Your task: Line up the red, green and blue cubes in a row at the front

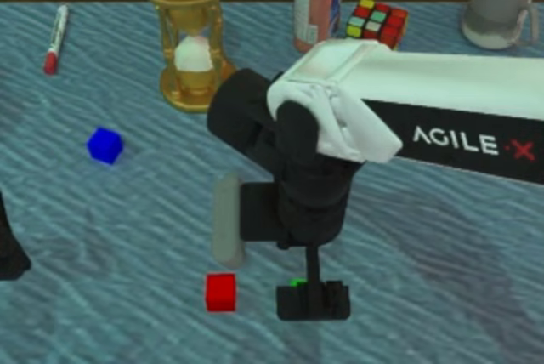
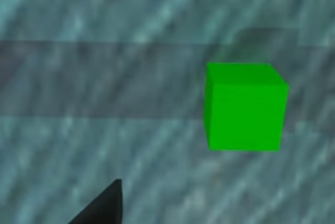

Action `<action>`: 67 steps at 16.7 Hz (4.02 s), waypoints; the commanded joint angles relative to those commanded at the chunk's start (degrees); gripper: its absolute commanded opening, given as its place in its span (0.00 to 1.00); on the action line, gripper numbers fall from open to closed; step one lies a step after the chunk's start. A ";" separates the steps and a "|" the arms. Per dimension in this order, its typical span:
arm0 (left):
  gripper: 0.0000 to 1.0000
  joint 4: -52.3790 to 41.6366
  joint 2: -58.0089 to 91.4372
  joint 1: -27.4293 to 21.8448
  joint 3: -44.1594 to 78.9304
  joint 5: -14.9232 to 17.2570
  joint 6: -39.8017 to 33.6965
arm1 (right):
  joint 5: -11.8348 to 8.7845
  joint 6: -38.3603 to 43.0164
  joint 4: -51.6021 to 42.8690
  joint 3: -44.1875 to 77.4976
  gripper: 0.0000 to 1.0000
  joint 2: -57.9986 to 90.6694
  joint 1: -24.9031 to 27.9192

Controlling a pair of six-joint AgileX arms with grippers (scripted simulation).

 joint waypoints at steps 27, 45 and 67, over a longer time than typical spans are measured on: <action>1.00 -63.18 123.79 -7.08 102.34 -0.07 15.42 | -0.94 36.19 55.65 -81.02 1.00 -105.89 -45.69; 1.00 -56.80 139.16 -7.72 106.54 0.32 16.95 | 0.45 40.13 61.44 -88.89 1.00 -116.76 -49.58; 0.00 -54.06 140.49 -7.74 104.55 0.33 16.95 | 0.45 40.13 61.44 -88.89 1.00 -116.76 -49.58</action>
